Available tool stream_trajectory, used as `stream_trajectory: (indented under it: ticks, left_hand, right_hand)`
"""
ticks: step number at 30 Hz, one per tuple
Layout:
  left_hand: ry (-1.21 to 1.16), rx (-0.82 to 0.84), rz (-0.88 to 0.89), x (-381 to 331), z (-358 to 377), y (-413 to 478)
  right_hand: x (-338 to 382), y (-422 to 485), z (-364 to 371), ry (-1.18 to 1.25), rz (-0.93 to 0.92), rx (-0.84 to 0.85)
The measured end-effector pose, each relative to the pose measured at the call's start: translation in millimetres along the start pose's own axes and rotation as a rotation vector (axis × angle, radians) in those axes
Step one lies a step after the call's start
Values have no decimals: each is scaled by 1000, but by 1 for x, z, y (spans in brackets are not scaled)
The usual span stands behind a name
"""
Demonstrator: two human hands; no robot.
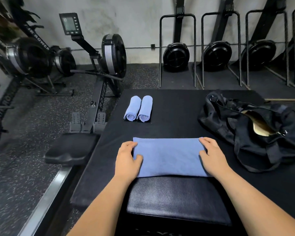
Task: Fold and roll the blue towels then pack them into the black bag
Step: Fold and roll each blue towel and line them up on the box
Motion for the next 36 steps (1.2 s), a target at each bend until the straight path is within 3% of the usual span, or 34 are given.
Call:
stream_trajectory:
  ticks: [5,8,10,12,14,17,30,36]
  left_hand:
    - [256,-23,8,-17,6,1]
    - [455,-70,221,-55,20,1]
    - [483,61,297,-78,44,1]
    - [558,254,236,-77,69,-3]
    - [658,347,184,-57,76,-10]
    - [749,359,181,-32,64,-14]
    - [784,356,212,-22,47,-22]
    - [708,261,185,-15,26,-45]
  right_hand:
    - [12,7,3,-255,84,78]
    - [44,4,0,-537,14,-38]
    - [70,0,19,-555,-156,3]
    - [80,-7,48,-537,-277,173]
    - [69,-15,58,-581,-296,269]
    - [39,-15,39,-628,-272,199]
    - [24,-30,24,-619,-143,216]
    - [18,-54,23,-603,-74,167]
Point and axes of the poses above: each hand's wrist, its own y-axis towards the middle knuckle, its own z-axis out of the palm, x = y × z, the point moved 6 cm from there along y, towards the middle knuckle, and after that the axes turned 1 degree about -y, right-handed, at the moved point
